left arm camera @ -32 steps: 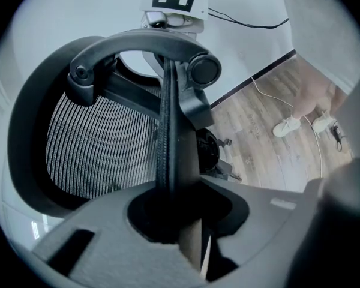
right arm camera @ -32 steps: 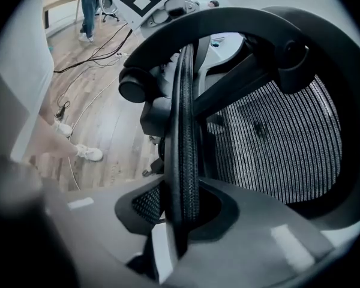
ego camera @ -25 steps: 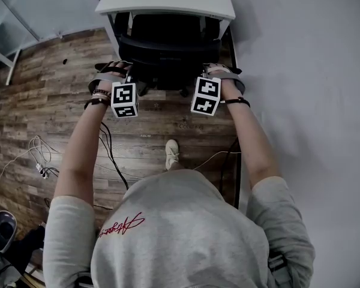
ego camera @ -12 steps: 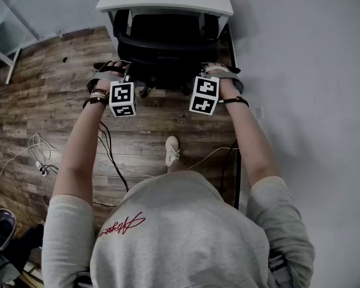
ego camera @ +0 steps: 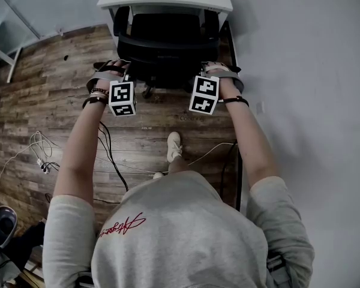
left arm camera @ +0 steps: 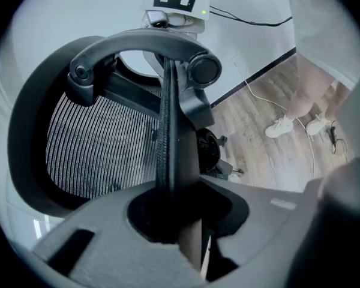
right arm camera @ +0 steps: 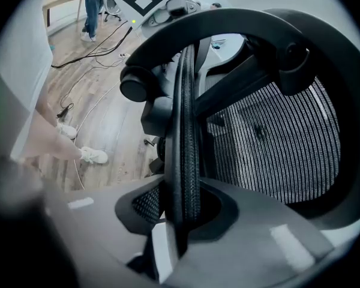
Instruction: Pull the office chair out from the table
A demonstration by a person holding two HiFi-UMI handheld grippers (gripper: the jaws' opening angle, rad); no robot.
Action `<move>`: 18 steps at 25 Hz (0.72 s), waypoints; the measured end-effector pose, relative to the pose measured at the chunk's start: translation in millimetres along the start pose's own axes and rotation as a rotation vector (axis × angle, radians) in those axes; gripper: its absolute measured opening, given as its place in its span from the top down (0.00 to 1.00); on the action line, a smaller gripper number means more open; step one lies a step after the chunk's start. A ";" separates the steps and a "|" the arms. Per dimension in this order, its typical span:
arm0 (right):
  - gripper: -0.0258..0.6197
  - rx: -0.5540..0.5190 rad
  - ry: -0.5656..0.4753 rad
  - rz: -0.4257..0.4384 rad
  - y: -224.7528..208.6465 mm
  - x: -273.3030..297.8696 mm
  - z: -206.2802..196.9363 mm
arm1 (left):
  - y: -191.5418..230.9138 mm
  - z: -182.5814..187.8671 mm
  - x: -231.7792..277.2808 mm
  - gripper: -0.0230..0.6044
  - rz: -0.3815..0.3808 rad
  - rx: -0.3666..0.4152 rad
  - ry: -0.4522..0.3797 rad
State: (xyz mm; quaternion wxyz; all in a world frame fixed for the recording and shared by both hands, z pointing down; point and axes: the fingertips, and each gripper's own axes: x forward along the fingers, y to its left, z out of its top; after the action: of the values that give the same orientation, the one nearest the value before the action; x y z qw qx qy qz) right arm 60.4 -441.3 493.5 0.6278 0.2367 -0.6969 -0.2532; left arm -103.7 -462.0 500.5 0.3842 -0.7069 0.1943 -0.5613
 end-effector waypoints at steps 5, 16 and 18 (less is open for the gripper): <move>0.83 0.000 0.004 0.000 12.9 -8.3 2.4 | -11.3 3.1 -10.2 0.85 -0.003 -0.001 -0.003; 0.83 0.008 0.010 -0.014 48.7 -36.9 15.5 | -40.9 8.3 -43.8 0.85 0.010 0.013 -0.014; 0.83 0.009 0.009 -0.012 53.1 -38.9 14.9 | -44.8 10.5 -46.2 0.85 0.009 0.012 -0.012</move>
State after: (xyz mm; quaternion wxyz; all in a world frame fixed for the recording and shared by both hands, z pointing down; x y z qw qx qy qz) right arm 48.9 -374.9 497.4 0.6283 0.2447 -0.6938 -0.2529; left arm -114.4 -397.8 504.1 0.3921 -0.7070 0.1916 -0.5565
